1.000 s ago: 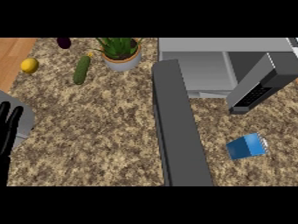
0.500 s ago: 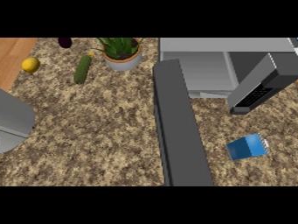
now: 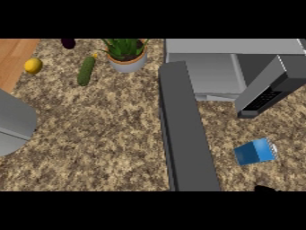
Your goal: Pick up the milk, place it into the microwave and close the microwave
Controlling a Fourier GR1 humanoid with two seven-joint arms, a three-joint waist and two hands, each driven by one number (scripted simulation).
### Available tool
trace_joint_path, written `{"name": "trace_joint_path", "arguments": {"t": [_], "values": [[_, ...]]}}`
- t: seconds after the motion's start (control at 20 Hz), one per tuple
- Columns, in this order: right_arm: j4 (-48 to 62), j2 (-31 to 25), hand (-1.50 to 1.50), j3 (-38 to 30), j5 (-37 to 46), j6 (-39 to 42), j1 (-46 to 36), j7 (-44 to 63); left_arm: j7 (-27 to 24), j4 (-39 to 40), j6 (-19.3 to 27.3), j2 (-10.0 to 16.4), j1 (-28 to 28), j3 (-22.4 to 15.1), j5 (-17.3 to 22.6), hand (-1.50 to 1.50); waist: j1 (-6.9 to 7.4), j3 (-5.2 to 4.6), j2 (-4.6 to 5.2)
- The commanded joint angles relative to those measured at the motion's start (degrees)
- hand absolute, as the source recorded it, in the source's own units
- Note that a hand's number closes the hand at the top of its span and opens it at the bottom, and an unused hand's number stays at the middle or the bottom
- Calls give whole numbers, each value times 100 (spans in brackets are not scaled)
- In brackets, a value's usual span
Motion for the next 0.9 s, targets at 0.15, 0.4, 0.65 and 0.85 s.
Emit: {"name": "trace_joint_path", "arguments": {"t": [0.15, 0.4, 0.65, 0.85], "values": [[1160, 145, -150, -149, 398, -222, 83, -719, -81, -822, -361, -103, 671, 199, 802, -150, 26, 1, -4], [2825, -69, -150, -672, 259, -195, -327, -1691, -209, -609, -483, -89, 728, 243, 756, -150, 42, 7, 11], [3712, -222, -150, -717, 355, 22, -172, -2544, -510, -443, -672, -105, 839, 307, 842, -150, 11, 7, 7], [4541, -354, -150, -779, 681, -214, -521, -3035, -255, -834, -688, -16, 1087, 491, 1183, -150, 37, 13, 19]]}}
